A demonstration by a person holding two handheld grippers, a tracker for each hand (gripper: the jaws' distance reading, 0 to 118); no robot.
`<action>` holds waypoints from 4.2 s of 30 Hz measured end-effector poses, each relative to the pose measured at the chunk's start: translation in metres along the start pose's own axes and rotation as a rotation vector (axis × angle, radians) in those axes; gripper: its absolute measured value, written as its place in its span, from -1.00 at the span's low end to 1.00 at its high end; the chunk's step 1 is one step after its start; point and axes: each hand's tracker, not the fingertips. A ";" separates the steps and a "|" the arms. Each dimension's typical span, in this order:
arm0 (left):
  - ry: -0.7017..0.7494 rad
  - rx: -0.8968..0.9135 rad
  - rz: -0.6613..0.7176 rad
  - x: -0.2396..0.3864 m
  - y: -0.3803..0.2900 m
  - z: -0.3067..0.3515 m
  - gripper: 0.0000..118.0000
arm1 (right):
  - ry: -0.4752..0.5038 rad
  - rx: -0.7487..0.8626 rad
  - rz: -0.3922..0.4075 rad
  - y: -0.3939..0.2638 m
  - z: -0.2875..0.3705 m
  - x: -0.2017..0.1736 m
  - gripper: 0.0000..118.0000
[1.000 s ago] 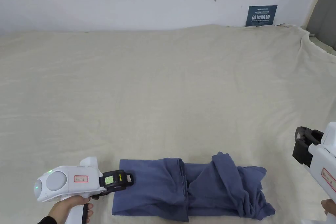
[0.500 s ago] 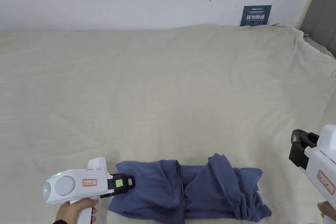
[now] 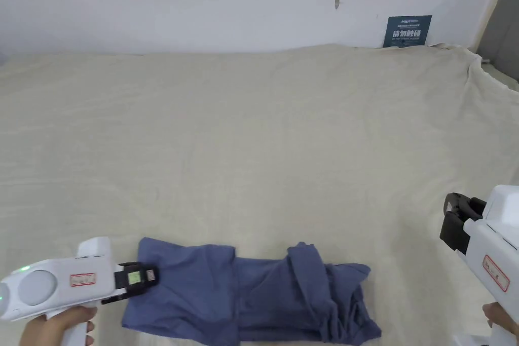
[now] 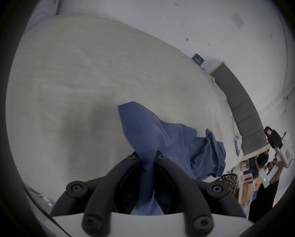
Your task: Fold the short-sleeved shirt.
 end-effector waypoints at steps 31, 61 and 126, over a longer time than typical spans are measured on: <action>0.008 -0.322 -0.392 0.272 -0.057 -0.150 -0.81 | -0.039 0.020 -0.048 -0.011 0.017 0.039 -1.00; -0.335 -0.015 -0.081 0.183 -0.062 -0.107 -1.00 | -0.030 0.010 -0.046 -0.013 0.015 0.039 -1.00; 0.191 0.908 -0.440 0.168 -0.027 0.073 -1.00 | 0.032 0.230 0.058 0.013 0.024 -0.043 -1.00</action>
